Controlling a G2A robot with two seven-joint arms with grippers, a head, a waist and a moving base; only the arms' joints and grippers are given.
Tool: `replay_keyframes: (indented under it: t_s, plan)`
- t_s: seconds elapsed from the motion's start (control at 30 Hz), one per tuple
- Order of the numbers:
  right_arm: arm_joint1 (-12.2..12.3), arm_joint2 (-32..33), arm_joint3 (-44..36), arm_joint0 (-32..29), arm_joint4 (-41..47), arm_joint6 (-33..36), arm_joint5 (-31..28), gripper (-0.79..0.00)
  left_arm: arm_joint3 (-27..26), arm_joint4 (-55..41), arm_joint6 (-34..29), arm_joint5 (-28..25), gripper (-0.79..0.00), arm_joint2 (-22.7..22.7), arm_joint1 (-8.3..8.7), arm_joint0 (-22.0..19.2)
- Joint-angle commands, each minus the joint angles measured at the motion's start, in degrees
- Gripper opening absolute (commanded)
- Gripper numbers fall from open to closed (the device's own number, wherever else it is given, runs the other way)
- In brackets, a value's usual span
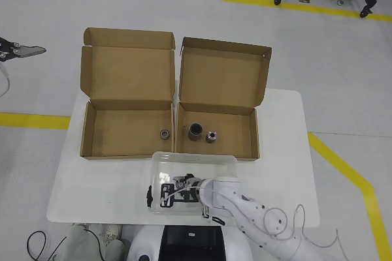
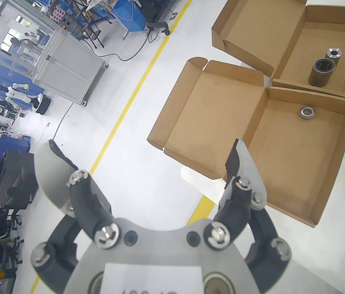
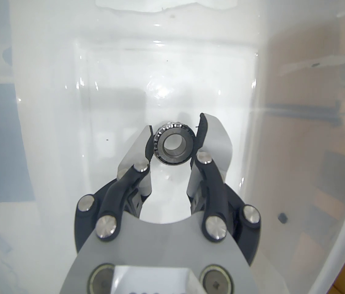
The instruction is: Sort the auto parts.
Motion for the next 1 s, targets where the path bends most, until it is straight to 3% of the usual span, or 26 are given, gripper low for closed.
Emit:
replay_keyframes:
  t_s: [0.0,0.33,0.73,0.97]
  plan:
    - [0.29,0.98,-1.31,-0.79,0.58,-0.89,0.53,-0.785,0.0,0.0,0.0,0.0,0.0,0.0,0.0,0.0]
    - [2.3,6.36,-7.92,-5.23,2.38,-7.52,-0.86,-0.785,0.0,0.0,0.0,0.0,0.0,0.0,0.0,0.0]
    - [3.78,13.66,-10.52,-7.8,6.05,-31.85,0.91,-0.785,0.0,0.0,0.0,0.0,0.0,0.0,0.0,0.0]
    - [3.37,13.93,-9.74,-4.02,8.71,-37.44,0.13,-0.785,0.0,0.0,0.0,0.0,0.0,0.0,0.0,0.0]
